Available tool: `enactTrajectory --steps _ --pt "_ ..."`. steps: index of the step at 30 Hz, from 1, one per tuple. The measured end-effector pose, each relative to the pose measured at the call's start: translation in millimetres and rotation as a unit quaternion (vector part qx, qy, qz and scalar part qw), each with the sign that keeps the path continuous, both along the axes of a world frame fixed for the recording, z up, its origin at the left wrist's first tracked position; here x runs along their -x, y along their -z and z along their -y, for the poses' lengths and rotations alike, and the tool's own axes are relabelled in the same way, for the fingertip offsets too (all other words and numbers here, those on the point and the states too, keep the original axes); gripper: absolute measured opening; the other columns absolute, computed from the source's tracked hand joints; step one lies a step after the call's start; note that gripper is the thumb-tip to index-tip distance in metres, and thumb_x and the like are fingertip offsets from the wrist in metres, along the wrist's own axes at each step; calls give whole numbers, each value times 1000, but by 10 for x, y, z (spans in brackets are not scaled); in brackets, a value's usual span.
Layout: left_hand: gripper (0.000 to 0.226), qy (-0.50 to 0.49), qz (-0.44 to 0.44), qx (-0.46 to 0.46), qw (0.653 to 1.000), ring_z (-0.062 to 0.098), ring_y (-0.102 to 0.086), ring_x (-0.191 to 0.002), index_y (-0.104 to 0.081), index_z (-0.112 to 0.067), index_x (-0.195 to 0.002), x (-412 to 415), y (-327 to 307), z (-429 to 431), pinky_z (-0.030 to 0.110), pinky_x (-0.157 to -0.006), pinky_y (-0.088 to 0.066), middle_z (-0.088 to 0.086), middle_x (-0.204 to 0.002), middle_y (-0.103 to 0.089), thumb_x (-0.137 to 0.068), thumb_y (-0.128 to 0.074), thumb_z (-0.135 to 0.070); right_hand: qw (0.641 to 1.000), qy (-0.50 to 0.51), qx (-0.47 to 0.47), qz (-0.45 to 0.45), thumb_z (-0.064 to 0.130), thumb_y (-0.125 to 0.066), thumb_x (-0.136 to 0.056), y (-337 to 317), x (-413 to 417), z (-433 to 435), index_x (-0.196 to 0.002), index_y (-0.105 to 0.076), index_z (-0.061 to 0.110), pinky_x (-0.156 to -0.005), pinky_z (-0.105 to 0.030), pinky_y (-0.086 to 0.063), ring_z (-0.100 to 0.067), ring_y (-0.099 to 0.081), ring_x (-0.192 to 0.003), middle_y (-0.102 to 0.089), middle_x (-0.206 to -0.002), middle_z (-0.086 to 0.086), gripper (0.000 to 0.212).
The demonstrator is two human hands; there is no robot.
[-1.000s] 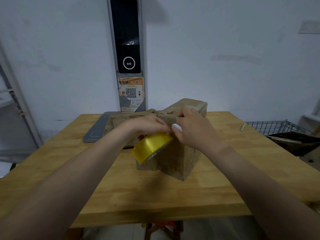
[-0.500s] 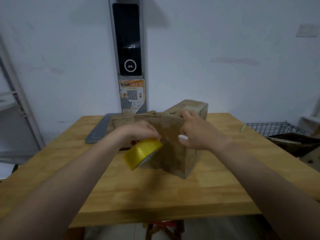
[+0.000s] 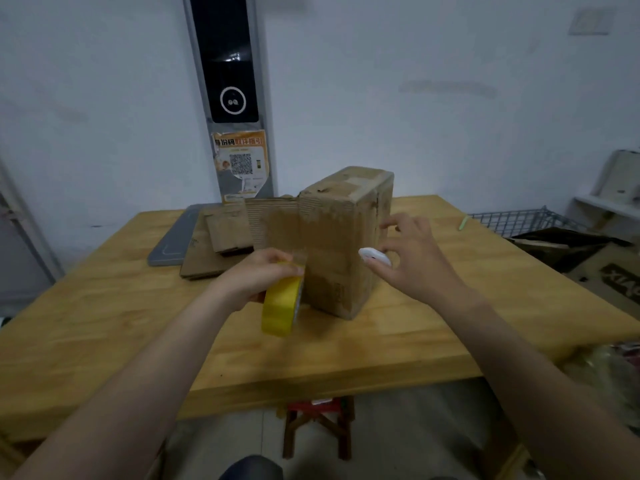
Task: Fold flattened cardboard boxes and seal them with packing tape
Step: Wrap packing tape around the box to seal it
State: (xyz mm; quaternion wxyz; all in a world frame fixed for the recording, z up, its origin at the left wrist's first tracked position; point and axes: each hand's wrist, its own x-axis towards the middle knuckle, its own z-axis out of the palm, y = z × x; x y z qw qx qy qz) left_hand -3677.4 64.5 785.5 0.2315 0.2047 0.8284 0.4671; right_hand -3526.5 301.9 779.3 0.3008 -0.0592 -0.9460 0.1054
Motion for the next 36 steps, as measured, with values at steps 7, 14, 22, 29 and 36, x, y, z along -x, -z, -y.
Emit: enactTrajectory --steps 7,14,22,29,36 --pt "42 1 -36 42 998 24 -55 -118 -59 -31 -127 -165 300 -123 36 -91 -50 1 -134 -52 -90 -78 -32 971 75 -44 225 59 -61 -93 749 -140 -183 -103 -75 26 -90 -41 -49 -25 -40 -114 -53 -114 2 37" --pt "41 -28 -18 33 999 27 -62 -109 -61 -35 -120 -250 421 -149 45 -88 -58 2 -129 -57 -85 -82 -32 960 78 36 266 45 -69 -94 926 -31 -229 -104 -72 30 -89 -41 -48 -27 -40 -121 -52 -113 1 19" --pt "46 -37 -90 30 995 28 -64 -104 -59 -37 -124 -169 149 -103 42 -82 -58 3 -123 -61 -84 -83 -36 997 53 35 -38 29 -57 -100 394 66 -167 -128 -62 25 -77 -37 -52 -20 -52 -115 -58 -119 3 28" --pt "51 -52 -191 -29 980 19 -64 -100 -60 -33 -130 -122 -347 -90 35 -78 -55 2 -115 -66 -84 -83 -32 990 -13 41 -132 36 -50 -104 -295 490 -66 -144 -51 20 -107 -34 -39 -17 -38 -135 -48 -145 2 44" --pt "48 -56 -209 -39 975 1 -54 -88 -62 -32 -128 -63 -462 -98 20 -62 -40 -3 -110 -61 -84 -82 -31 987 -22 89 -132 48 -53 -101 -265 875 22 -122 -67 26 -98 -38 -48 -13 -43 -122 -64 -121 11 34"
